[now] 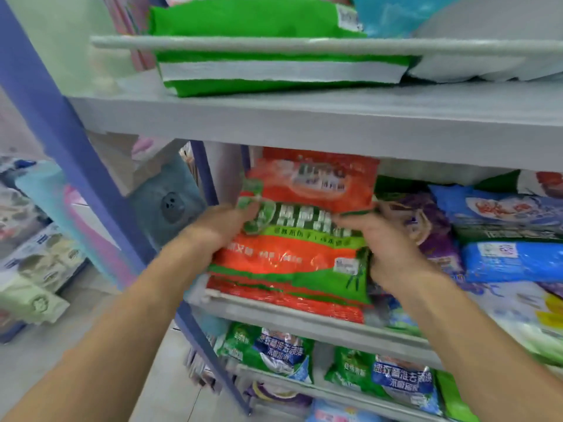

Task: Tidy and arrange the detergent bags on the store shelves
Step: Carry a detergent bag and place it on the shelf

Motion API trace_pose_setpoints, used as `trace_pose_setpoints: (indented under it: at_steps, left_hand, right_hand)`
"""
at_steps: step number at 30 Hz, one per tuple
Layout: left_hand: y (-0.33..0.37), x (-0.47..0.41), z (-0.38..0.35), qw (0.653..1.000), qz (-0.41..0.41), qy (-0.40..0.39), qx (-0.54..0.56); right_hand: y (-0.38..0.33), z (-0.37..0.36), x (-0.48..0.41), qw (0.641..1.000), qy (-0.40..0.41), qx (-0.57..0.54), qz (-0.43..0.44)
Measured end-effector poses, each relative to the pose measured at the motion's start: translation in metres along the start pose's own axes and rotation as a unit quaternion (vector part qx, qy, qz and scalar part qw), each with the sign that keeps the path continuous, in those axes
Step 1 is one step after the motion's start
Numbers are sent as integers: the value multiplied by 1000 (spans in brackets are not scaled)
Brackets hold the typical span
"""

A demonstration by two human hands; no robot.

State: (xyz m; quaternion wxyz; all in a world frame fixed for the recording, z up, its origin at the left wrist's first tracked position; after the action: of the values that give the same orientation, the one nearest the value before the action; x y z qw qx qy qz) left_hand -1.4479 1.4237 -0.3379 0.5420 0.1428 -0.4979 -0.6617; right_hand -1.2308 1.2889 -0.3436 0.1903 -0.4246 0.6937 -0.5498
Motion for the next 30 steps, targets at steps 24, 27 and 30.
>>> trace_pose_setpoints:
  at_steps: [24,27,30]
  left_hand:
    - [-33,23,10,945,0,252,-210]
    - [-33,32,-2,950,3,232,-209]
    - [-38,27,-1,958,16,235,-165]
  right_hand:
    - [-10,17,-24,969,46,241,24]
    - [1,12,-12,969,-9,245,14]
    - [5,20,-20,984,50,169,18]
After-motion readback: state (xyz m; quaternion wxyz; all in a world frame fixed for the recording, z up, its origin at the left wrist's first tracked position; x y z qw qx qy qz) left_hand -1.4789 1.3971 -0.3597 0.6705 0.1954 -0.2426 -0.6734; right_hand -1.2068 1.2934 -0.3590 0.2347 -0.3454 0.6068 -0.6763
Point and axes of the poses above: each hand's wrist, its own x-axis away from the middle knuckle, its own z-axis out of the back of the hand, y = z × x, the point moved 9 cm from there along -x, towards the middle knuckle, and after that the axes turned 7 degrees about -x, right-handed, at the moved point
